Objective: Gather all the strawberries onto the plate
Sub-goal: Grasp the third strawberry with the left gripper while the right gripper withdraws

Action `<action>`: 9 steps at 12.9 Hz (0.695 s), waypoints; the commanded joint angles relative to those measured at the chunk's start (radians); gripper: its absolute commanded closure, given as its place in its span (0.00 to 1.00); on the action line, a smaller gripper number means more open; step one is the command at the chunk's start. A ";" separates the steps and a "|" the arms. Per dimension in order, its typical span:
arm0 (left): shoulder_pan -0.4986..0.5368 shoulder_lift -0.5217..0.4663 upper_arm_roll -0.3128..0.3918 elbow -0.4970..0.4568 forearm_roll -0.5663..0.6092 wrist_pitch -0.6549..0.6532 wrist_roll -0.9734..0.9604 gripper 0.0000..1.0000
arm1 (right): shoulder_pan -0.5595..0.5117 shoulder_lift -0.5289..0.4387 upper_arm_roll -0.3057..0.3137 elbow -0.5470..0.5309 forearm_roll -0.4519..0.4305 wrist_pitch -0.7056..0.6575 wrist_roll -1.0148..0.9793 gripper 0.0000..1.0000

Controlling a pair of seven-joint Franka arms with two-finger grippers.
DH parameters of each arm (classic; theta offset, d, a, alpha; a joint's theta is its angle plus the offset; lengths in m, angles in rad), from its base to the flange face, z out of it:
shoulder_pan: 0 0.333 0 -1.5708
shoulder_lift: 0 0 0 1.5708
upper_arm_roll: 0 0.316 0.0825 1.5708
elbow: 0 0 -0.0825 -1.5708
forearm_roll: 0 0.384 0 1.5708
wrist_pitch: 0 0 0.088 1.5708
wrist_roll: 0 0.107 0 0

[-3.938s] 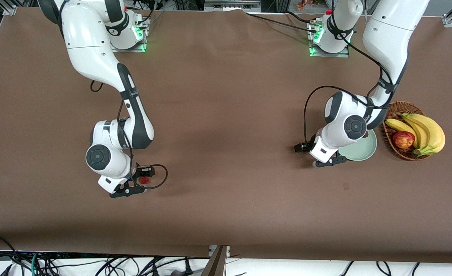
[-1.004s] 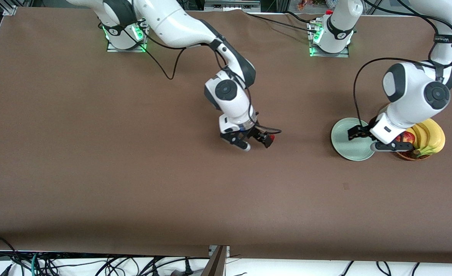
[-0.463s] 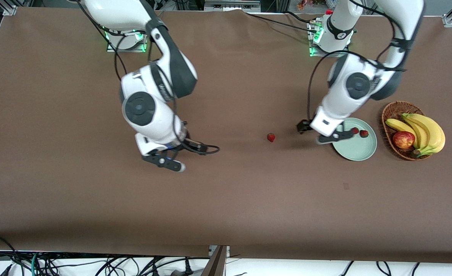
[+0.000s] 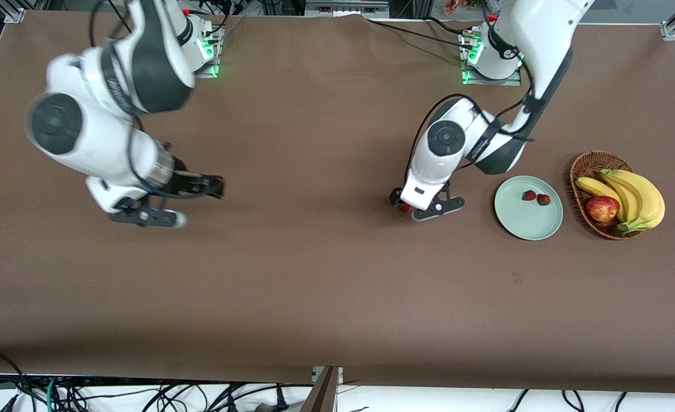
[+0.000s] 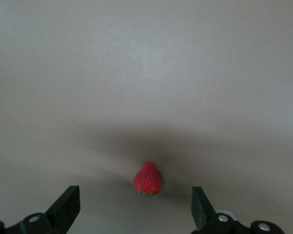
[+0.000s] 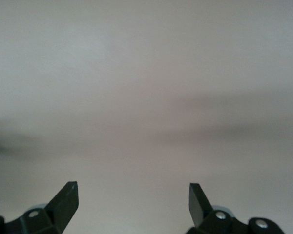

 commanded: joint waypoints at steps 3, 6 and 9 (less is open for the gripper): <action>0.000 0.123 -0.001 0.083 0.057 0.003 -0.041 0.00 | -0.352 -0.296 0.350 -0.228 -0.137 -0.012 -0.025 0.00; -0.001 0.113 -0.004 0.051 0.056 -0.002 -0.050 0.00 | -0.500 -0.319 0.466 -0.219 -0.201 -0.015 -0.112 0.00; -0.009 0.113 -0.016 0.043 0.054 -0.008 -0.082 0.19 | -0.500 -0.316 0.463 -0.196 -0.214 -0.018 -0.173 0.00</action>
